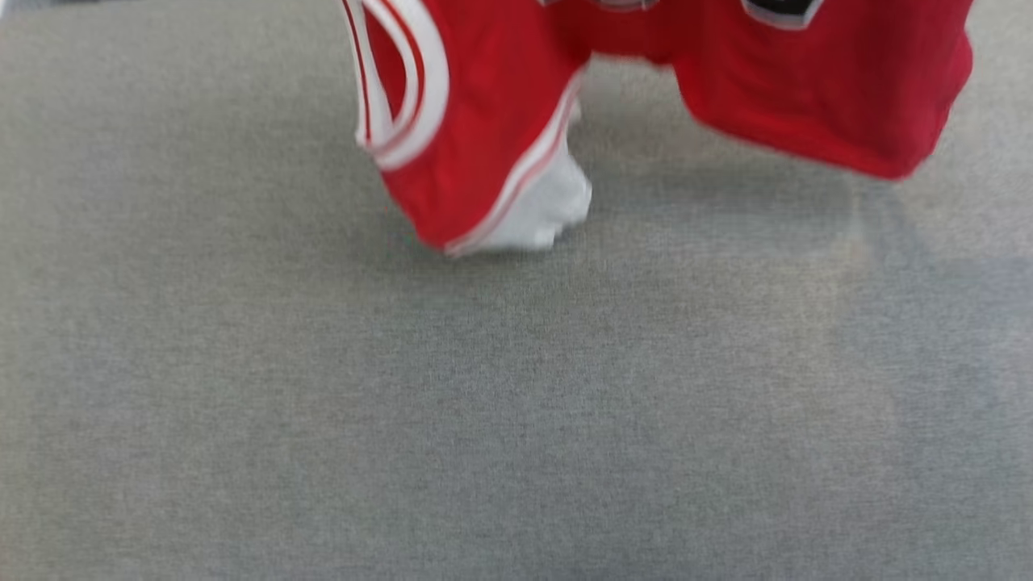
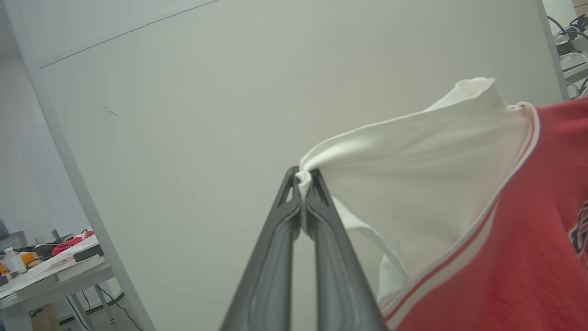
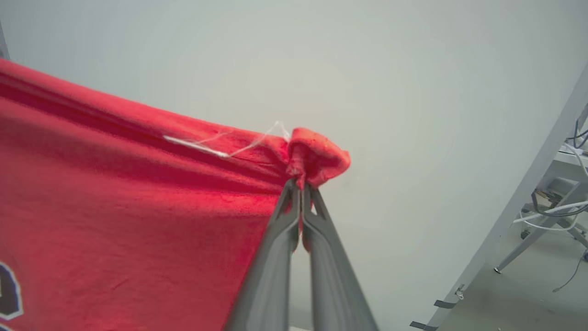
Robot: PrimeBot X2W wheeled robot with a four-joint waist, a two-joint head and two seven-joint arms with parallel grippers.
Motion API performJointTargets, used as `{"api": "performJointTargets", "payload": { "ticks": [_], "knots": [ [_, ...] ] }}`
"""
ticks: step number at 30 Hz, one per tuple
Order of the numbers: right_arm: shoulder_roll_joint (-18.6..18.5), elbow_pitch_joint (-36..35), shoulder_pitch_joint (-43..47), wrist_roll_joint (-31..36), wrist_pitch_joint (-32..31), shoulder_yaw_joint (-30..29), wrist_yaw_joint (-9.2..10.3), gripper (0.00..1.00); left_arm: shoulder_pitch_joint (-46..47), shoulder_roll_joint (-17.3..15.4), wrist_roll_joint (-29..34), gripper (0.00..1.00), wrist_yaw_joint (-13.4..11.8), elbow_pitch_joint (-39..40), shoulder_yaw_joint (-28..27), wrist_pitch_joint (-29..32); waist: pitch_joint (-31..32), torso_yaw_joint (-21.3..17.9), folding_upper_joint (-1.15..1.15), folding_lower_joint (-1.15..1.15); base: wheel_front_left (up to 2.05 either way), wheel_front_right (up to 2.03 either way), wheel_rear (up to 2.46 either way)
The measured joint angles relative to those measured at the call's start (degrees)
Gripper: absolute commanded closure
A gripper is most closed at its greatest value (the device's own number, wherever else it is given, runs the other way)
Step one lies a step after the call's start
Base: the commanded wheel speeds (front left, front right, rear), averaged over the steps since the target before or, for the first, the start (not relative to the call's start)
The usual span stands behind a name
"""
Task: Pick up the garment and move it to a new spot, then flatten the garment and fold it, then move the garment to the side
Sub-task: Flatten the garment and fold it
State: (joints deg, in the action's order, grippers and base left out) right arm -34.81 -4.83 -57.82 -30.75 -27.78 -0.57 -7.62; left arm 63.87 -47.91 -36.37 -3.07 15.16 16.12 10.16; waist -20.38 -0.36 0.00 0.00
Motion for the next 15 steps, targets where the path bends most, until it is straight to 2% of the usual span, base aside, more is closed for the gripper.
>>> {"api": "performJointTargets", "payload": {
  "ticks": [5,9,15],
  "knots": [
    [0.9,7.5,-10.7,3.4,4.0,3.5,-0.18,1.00,12.3,1.0,3.0,1.00,4.1,-8.4,1.9,-0.8,-6.2,0.0,0.00,0.00,0.00,0.00,0.00],
    [3.9,15.3,-20.4,7.2,8.0,5.9,-0.37,1.00,23.2,3.3,6.1,1.00,6.8,-18.0,4.1,-2.3,-10.8,-0.2,0.00,0.01,0.00,0.00,0.00],
    [8.6,27.4,-32.0,12.9,16.4,7.7,-0.41,1.00,38.0,7.0,12.3,1.00,9.0,-32.2,8.1,-7.2,-16.6,-0.5,0.00,0.01,0.00,0.00,0.00]
  ]
}}
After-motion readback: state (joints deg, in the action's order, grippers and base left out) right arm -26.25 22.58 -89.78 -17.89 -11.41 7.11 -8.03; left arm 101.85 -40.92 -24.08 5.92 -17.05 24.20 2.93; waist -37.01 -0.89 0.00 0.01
